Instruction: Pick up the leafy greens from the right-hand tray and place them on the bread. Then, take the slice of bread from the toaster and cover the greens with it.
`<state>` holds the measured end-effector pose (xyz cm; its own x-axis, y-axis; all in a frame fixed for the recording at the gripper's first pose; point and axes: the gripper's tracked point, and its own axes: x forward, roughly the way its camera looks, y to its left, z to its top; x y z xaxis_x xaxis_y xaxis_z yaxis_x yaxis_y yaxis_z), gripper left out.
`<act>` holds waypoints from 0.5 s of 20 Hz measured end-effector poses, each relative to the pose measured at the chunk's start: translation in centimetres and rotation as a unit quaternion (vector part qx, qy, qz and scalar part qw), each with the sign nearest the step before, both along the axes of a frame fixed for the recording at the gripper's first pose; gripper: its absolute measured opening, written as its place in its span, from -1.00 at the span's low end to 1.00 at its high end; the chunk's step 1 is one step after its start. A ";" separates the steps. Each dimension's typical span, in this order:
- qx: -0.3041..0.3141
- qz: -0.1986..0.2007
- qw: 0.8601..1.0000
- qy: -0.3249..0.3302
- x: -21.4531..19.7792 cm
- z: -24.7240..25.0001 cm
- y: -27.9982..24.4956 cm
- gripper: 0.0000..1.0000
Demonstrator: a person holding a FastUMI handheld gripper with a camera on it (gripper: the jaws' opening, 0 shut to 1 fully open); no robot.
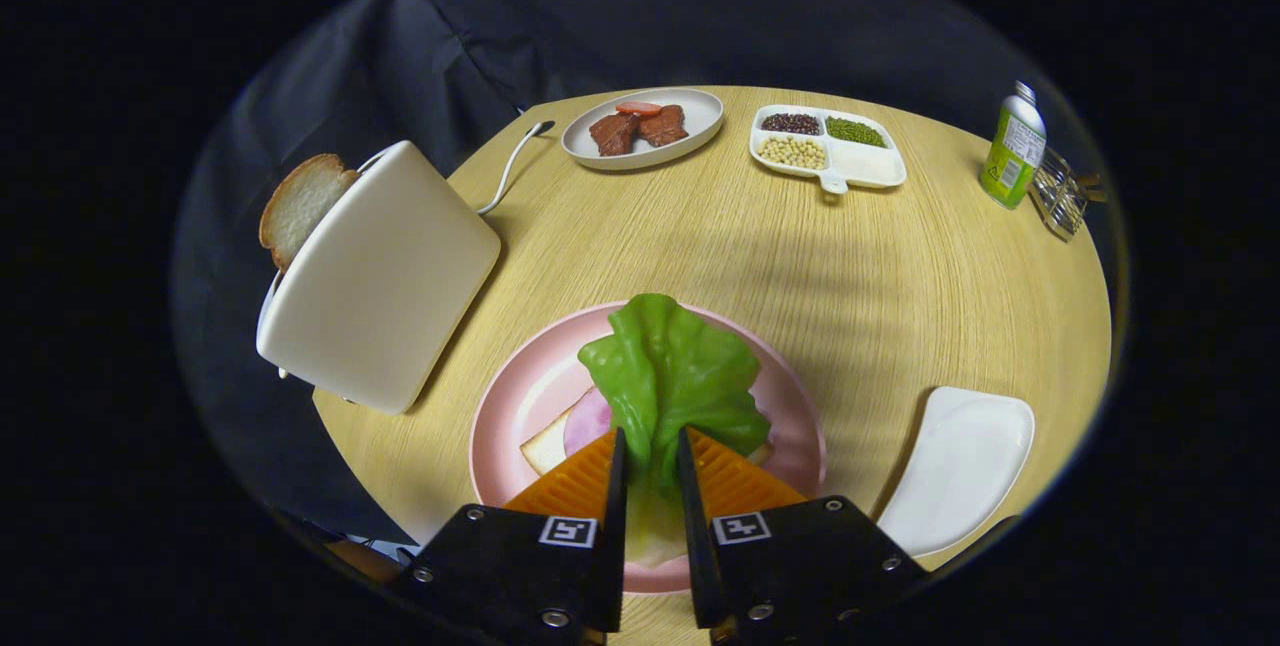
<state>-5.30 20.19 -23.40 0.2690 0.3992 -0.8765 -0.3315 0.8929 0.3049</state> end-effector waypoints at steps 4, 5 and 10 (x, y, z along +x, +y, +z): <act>0.011 0.010 1.000 -0.006 -0.1 1.1 1.0 -0.25; 0.018 0.015 1.000 -0.009 -0.2 1.6 1.5 -0.22; 0.034 0.024 0.999 -0.026 0.5 3.7 2.9 0.01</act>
